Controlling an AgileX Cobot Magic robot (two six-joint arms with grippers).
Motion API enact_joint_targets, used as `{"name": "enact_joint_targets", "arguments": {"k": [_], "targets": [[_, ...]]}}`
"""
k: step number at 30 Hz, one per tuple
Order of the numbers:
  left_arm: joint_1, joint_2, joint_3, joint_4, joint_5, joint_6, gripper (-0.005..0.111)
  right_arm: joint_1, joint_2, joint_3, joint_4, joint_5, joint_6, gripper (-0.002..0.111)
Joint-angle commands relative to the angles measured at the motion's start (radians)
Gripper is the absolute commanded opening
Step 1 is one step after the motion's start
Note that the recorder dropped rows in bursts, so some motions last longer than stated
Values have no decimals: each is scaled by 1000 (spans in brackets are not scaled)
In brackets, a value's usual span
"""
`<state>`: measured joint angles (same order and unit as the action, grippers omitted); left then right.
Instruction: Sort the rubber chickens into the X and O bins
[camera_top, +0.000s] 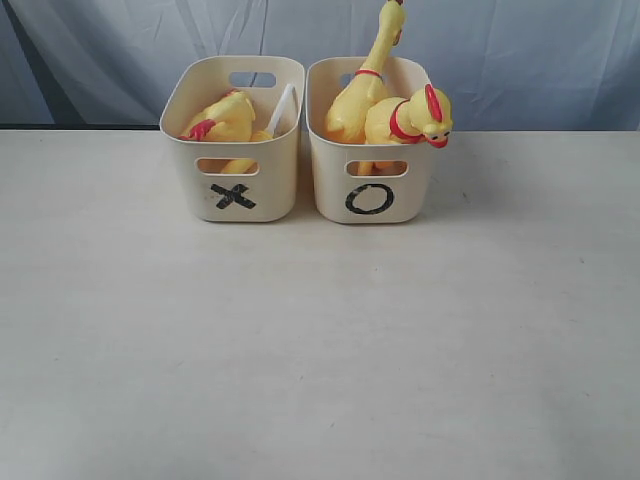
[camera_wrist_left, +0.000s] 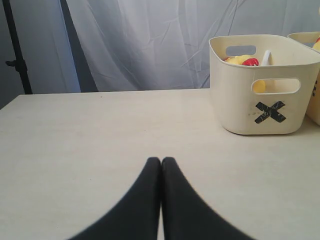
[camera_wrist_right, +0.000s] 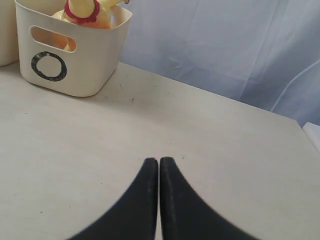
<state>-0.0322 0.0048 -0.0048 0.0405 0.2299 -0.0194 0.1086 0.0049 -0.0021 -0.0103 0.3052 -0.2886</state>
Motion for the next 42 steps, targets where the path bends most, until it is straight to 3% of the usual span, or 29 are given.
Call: {"name": "enact_joint_targets", "arguments": {"k": [1,20,26,42], "targets": [[-1,-5,5,-3,4,1,0,1,-5,2,-5,-1,1,2],[-1,-5,5,20,-23,2,0,1,-5,2,42,-28,1,2],[-1,-5,5,20,-23,2,0,1,-5,2,44,-11,197,2],[-1,-5,5,20,-23,2,0,1,-5,2,44,41,195,2]]}}
